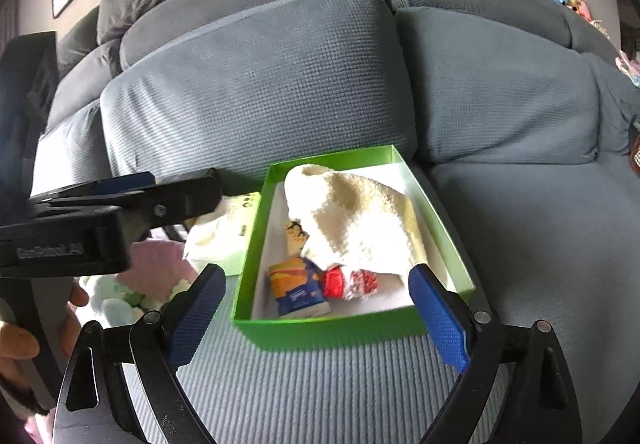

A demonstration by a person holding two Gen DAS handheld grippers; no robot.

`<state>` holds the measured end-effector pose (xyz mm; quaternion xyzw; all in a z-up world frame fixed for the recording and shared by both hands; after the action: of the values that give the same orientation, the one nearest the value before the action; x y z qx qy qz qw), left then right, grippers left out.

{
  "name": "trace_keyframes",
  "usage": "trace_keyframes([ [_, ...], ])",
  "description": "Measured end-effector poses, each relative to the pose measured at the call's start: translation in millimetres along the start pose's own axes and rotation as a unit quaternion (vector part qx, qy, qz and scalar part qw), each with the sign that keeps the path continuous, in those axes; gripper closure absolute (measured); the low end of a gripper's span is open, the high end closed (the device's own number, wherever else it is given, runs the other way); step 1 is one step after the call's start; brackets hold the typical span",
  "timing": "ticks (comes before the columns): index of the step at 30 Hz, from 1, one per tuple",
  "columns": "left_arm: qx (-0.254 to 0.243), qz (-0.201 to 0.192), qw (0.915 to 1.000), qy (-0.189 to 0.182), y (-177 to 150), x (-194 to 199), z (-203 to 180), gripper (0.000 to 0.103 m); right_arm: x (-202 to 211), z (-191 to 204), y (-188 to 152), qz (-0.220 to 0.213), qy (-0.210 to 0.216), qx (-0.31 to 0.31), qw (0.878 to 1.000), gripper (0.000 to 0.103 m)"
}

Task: Organize soft objects
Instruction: 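Move both tools back to the white plush lamb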

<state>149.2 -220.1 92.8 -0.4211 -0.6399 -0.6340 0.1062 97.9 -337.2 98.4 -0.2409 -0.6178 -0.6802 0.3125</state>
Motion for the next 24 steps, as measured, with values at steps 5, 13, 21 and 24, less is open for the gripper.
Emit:
trace_keyframes([
  [5,0.006,-0.017,0.9998,0.008,-23.8,35.6,5.3,0.001,14.4,24.5,-10.6,-0.008,0.027,0.011,1.0,0.01],
  [13,0.024,-0.019,0.9982,0.052,-69.3,75.8,44.9,0.001,17.0,69.1,-33.0,0.012,0.065,0.024,0.998,0.01],
  [21,0.051,-0.008,0.9925,0.111,-114.0,96.3,99.5,0.001,9.8,121.2,-60.6,0.021,0.131,0.032,0.991,0.01],
  [24,0.086,-0.008,0.9904,0.108,-131.2,101.5,121.3,0.001,-1.8,144.6,-74.3,0.038,0.148,0.043,0.987,0.01],
])
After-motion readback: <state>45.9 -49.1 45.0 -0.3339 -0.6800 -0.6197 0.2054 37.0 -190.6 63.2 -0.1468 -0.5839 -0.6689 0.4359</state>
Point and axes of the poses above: each gripper's, at about its wrist camera, not at the fingertips, and x roughly against the way its jaws point, z to its left, y to its top, the point moved 8 cm from there along -x, roughly the way its jaws point, and after that the axes turned 3 degrees about z, right-handed, at the moved point
